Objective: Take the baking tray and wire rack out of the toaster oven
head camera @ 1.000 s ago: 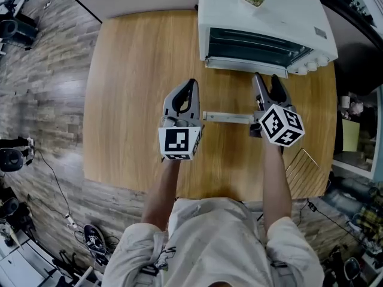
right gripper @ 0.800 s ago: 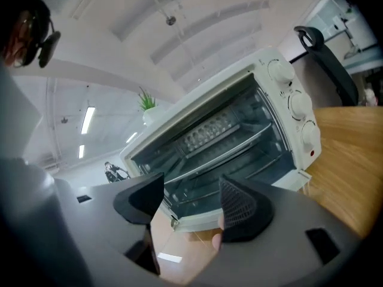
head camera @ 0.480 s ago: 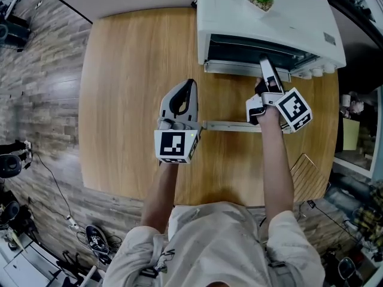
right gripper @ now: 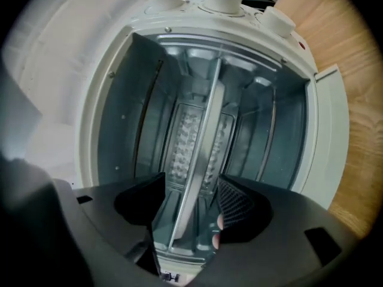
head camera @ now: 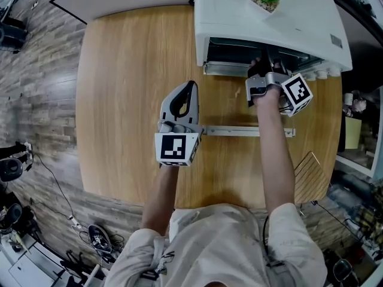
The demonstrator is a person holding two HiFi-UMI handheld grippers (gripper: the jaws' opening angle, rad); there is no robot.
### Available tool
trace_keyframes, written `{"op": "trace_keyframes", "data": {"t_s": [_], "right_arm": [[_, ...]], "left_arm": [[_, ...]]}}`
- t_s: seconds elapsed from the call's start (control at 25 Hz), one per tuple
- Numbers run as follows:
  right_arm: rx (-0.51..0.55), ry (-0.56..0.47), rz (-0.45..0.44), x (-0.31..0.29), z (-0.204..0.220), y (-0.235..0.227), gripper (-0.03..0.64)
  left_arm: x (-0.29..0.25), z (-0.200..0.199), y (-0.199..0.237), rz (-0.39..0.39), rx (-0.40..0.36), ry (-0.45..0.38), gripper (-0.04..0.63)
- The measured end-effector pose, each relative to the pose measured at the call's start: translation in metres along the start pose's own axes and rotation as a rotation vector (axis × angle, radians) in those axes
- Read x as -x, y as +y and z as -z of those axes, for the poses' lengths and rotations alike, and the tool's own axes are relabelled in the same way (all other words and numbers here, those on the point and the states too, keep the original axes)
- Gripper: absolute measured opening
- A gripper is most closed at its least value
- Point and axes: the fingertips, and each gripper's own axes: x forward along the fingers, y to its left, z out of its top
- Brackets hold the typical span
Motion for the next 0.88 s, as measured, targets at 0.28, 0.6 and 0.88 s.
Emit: {"op": "trace_keyframes", "data": {"t_s": [0.28,0.6,0.88], "right_arm": [[-0.081,-0.021,0.006,-0.01,-0.003,-0.01,0.124],[-0.176,-0.019,0.032,-0.007,0.0,-0.009,0.109],[-0.19,-0.016,0.034,0.014,0.007,-0.008,0.107]], "left_arm": [[-0.004,0.007,0.001,-0.003,0.011,0.014,0.014],[-0.002,0.001,-0.002,0.004,0.002,0.008,0.014],[0.002,-0.009,-0.007,0.008,-0.005,-0.009,0.014]]}}
